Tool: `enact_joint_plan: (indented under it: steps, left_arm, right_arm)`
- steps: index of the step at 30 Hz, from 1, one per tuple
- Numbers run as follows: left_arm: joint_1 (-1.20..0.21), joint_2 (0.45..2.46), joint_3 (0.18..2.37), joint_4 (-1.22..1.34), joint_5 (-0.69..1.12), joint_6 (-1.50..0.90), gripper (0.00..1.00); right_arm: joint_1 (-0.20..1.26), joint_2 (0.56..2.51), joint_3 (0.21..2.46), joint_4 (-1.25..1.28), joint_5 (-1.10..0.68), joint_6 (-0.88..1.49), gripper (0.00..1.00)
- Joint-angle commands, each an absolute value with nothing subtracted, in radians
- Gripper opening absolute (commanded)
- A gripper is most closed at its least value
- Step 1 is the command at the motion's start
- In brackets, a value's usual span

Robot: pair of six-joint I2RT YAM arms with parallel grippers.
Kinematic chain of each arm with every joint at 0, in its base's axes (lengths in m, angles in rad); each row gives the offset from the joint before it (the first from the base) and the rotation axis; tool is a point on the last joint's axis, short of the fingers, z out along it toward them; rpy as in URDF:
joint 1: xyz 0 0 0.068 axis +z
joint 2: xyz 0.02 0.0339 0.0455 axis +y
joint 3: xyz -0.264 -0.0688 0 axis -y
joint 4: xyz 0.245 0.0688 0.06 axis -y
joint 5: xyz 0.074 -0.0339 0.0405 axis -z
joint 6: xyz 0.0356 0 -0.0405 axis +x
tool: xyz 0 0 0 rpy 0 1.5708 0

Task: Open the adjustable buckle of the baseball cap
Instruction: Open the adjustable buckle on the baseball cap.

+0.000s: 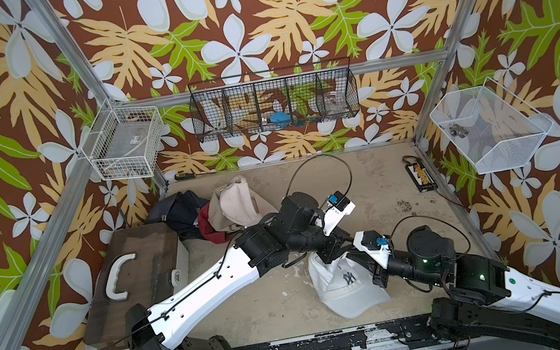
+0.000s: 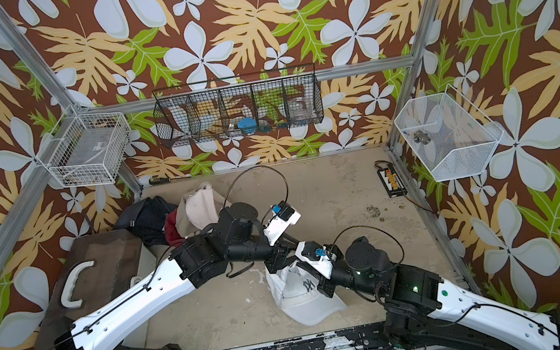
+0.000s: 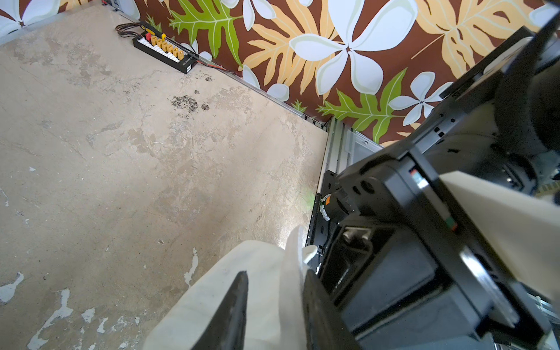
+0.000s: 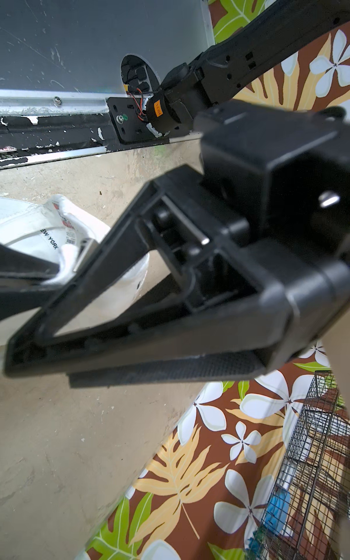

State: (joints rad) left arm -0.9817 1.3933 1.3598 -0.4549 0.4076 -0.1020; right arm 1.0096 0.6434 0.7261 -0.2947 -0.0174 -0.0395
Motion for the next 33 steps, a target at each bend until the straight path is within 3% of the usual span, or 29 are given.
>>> enact_joint_plan:
  steps: [1, 7, 11, 12, 14, 15, 16, 23, 33]
  left_arm:
    - [-0.982, 1.385, 1.367, -0.505, 0.457, -0.086, 0.25]
    - [-0.983, 1.367, 1.368, -0.505, 0.471, -0.087, 0.02]
    - [-0.982, 1.36, 1.374, -0.517, 0.464, -0.084, 0.0]
    - [-0.983, 1.36, 1.381, -0.525, 0.458, -0.084, 0.03]
    - [-0.981, 1.364, 1.401, -0.548, 0.451, -0.069, 0.38]
    - [-0.981, 1.366, 1.414, -0.559, 0.445, -0.062, 0.48]
    - [-0.978, 1.368, 1.425, -0.564, 0.445, -0.059, 0.52]
    - [-0.948, 1.4, 1.479, -0.595, 0.551, -0.048, 0.53]
    - [-0.948, 1.433, 1.506, -0.652, 0.629, -0.016, 0.48]
  right_arm:
    - [1.011, 0.64, 0.738, -0.22, 0.016, -0.05, 0.0]
    - [1.011, 0.635, 0.745, -0.228, 0.025, -0.052, 0.0]
    - [1.011, 0.622, 0.746, -0.246, 0.012, -0.092, 0.0]
    - [1.011, 0.622, 0.751, -0.258, 0.002, -0.112, 0.0]
    - [1.011, 0.623, 0.76, -0.285, -0.026, -0.156, 0.0]
    - [1.011, 0.618, 0.757, -0.292, -0.053, -0.189, 0.0]
    - [1.011, 0.609, 0.75, -0.29, -0.073, -0.213, 0.0]
    - [1.011, 0.581, 0.744, -0.322, -0.116, -0.334, 0.0]
    - [1.011, 0.586, 0.737, -0.298, -0.123, -0.414, 0.0]
